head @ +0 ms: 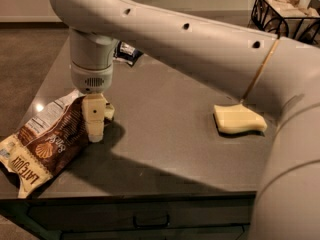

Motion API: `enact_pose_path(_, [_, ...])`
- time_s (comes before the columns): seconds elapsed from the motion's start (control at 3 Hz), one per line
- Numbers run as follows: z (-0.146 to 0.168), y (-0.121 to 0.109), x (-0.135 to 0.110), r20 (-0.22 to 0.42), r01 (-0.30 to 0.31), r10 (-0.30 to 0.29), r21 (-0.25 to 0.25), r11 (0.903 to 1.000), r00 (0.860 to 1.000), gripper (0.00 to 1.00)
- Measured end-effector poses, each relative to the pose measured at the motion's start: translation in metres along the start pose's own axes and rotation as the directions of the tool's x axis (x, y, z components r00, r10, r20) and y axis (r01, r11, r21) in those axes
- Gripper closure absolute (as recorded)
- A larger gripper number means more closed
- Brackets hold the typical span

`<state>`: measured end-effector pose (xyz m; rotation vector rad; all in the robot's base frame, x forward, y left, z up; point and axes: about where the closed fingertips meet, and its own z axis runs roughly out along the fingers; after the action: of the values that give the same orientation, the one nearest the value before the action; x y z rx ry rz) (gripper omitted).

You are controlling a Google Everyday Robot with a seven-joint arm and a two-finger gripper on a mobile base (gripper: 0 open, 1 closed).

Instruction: Pick brown chip bag

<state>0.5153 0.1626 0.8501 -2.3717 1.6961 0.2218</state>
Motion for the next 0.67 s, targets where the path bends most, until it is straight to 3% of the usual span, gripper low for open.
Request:
enact_pose_path(0.33, [0.0002, -0.0099, -0.0088, 0.009, -0.036, 0.036, -0.018, 0.9992, 0.999, 0.16])
enact_pose_path(0.67, [0.0011, -0.0152, -0.0138, 0.020, -0.069, 0.069, -0.028, 0.9972, 0.997, 0.40])
